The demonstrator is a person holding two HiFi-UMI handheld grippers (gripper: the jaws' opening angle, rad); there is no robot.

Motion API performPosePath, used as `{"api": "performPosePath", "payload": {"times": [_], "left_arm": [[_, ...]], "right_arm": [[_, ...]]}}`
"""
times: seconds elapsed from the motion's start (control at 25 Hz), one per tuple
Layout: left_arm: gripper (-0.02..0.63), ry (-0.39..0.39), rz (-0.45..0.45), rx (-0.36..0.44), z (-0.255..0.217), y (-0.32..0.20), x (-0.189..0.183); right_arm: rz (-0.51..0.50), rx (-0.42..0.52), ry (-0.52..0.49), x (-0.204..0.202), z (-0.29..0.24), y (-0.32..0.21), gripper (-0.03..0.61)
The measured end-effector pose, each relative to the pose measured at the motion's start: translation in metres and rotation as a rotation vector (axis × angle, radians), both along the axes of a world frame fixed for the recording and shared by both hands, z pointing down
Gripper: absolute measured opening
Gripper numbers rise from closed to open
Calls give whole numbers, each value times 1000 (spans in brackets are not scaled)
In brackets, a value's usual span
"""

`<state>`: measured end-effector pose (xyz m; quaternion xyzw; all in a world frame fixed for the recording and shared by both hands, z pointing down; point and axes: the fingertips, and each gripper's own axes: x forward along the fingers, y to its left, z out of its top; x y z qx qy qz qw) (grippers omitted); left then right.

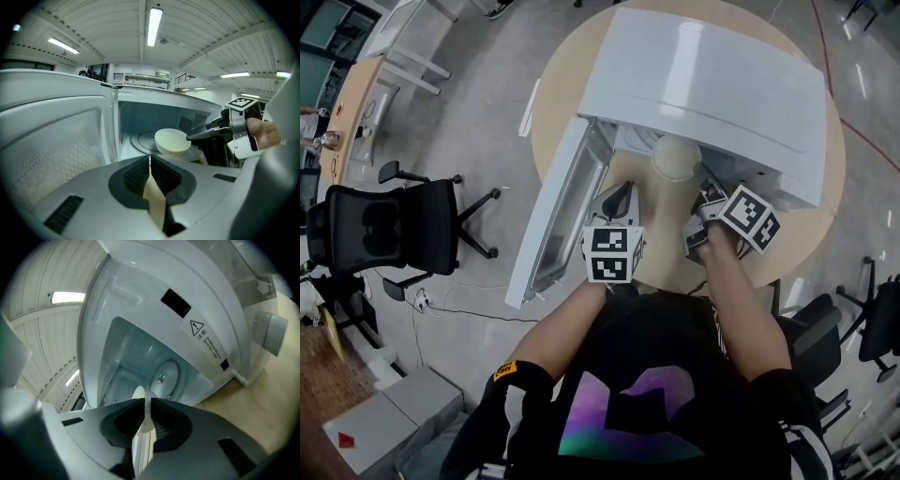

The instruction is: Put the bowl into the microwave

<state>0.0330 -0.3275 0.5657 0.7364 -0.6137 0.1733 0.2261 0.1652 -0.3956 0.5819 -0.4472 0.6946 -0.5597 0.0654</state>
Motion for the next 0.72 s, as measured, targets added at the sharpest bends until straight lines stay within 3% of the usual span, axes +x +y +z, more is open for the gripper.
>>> {"api": "performPosePath", "payload": {"times": [0.72], "left_arm": [[55,-55,37,3,7,-62,7]], "right_arm": [[157,-7,-97,1,12,-36,51]]}}
